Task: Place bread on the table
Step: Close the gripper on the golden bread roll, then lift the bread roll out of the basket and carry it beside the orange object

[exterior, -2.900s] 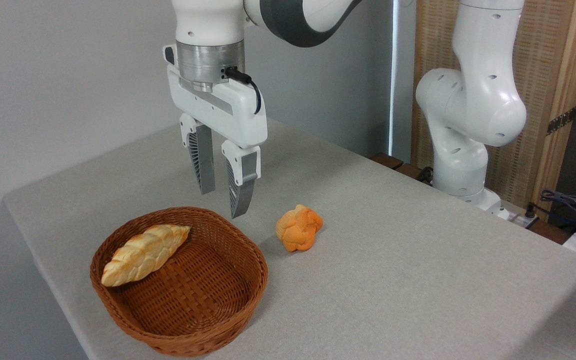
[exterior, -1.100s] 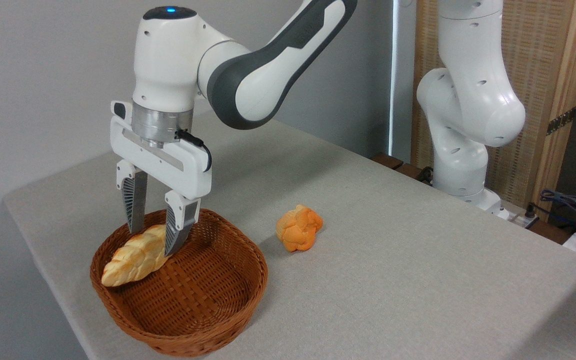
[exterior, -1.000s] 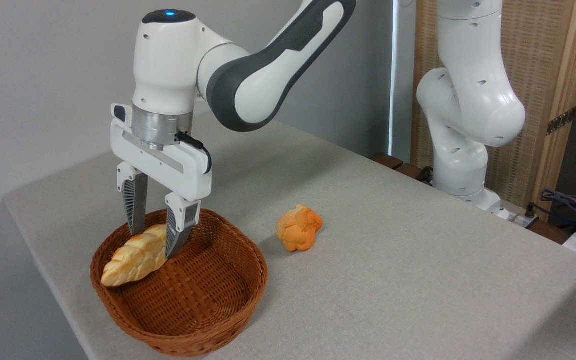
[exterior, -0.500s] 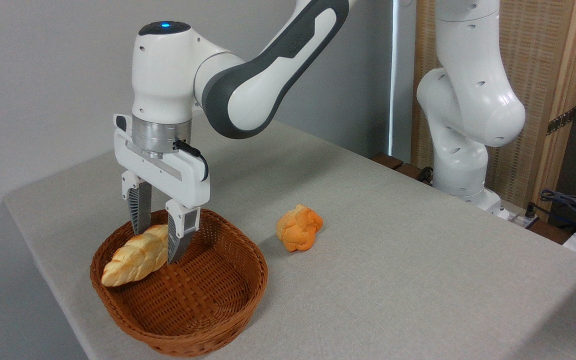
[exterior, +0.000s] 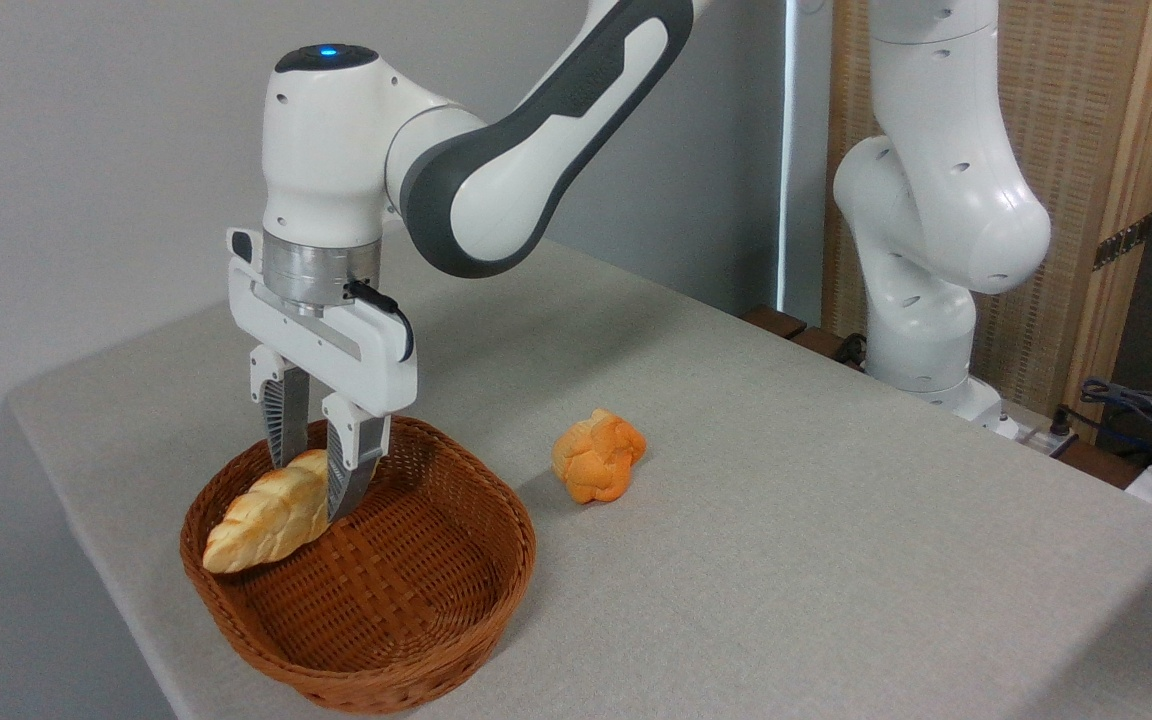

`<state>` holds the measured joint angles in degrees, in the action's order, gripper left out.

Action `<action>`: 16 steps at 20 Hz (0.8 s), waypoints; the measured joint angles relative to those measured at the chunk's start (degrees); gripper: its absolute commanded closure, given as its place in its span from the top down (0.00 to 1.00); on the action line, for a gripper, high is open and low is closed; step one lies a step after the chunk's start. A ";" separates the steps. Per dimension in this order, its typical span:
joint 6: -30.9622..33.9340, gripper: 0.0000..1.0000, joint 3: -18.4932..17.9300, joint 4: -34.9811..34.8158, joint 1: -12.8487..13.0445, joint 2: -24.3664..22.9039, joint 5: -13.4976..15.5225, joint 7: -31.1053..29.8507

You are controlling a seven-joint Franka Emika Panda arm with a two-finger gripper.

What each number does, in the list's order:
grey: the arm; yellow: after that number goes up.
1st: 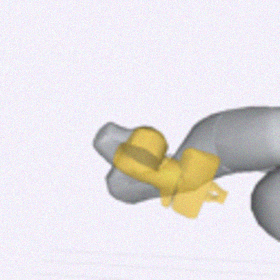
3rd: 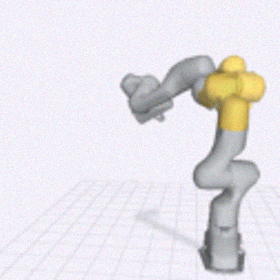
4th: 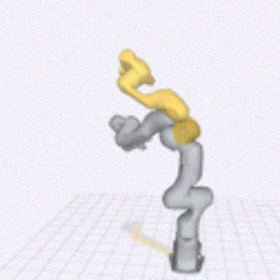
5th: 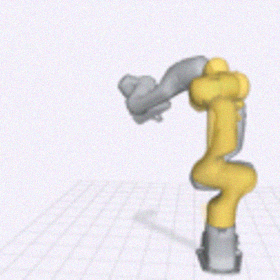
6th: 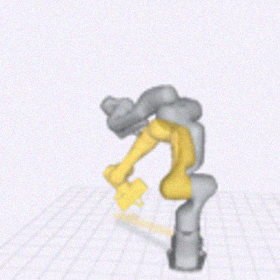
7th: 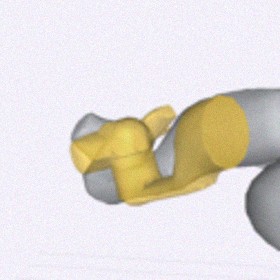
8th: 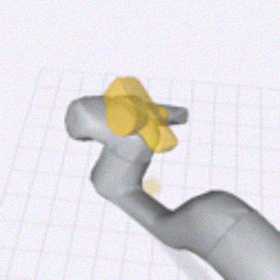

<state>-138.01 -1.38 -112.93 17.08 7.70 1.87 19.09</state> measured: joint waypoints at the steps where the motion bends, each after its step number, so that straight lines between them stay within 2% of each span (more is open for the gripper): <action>1: 0.00 0.21 0.00 0.01 0.00 0.00 0.00 0.00; 4: 0.00 0.21 0.00 0.04 0.00 0.00 0.00 0.00; 6: 0.00 0.16 0.00 0.10 0.00 0.00 0.00 0.00; 16: -0.01 0.16 -0.11 0.51 -0.18 -0.18 0.00 0.00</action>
<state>-138.02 -1.49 -112.42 16.90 7.52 1.87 19.09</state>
